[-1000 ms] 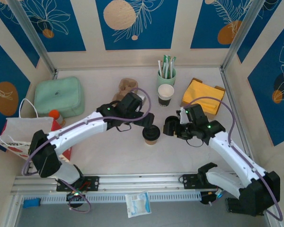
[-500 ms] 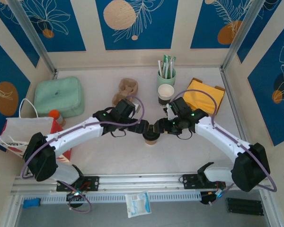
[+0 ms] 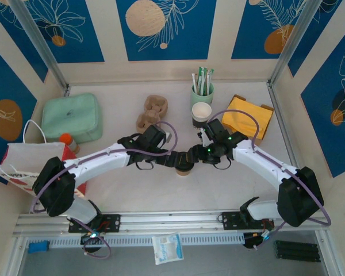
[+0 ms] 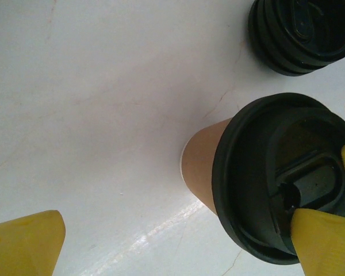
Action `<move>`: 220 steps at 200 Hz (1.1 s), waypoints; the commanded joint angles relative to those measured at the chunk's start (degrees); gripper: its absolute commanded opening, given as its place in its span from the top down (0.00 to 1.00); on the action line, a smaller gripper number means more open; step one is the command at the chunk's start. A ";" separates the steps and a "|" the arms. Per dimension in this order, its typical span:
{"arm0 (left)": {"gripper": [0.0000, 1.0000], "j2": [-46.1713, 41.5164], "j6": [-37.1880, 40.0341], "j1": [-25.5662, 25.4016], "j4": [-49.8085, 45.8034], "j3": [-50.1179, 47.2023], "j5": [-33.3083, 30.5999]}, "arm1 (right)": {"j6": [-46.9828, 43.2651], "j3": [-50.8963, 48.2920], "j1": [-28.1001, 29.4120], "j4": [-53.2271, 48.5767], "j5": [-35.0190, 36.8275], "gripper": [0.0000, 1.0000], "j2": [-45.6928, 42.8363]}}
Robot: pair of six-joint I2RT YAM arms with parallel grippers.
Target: Pack the takeout coffee
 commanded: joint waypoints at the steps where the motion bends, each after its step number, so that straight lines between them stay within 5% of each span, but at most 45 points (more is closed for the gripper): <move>1: 0.01 0.42 1.81 0.26 0.80 -0.75 0.58 | 0.02 -0.59 0.19 -1.05 -0.66 0.36 -1.75; 67: 0.01 0.24 1.74 0.26 0.67 -0.80 0.43 | 1.30 -3.15 -4.70 -0.92 -3.39 0.36 -8.38; 171: 0.01 0.59 1.65 0.20 1.00 -0.85 0.43 | 2.31 -6.75 -4.99 5.95 -6.26 0.41 -1.70; 220: 0.01 0.59 1.16 0.20 1.81 -1.66 0.75 | 3.18 -10.32 -4.92 9.07 -6.83 0.52 0.19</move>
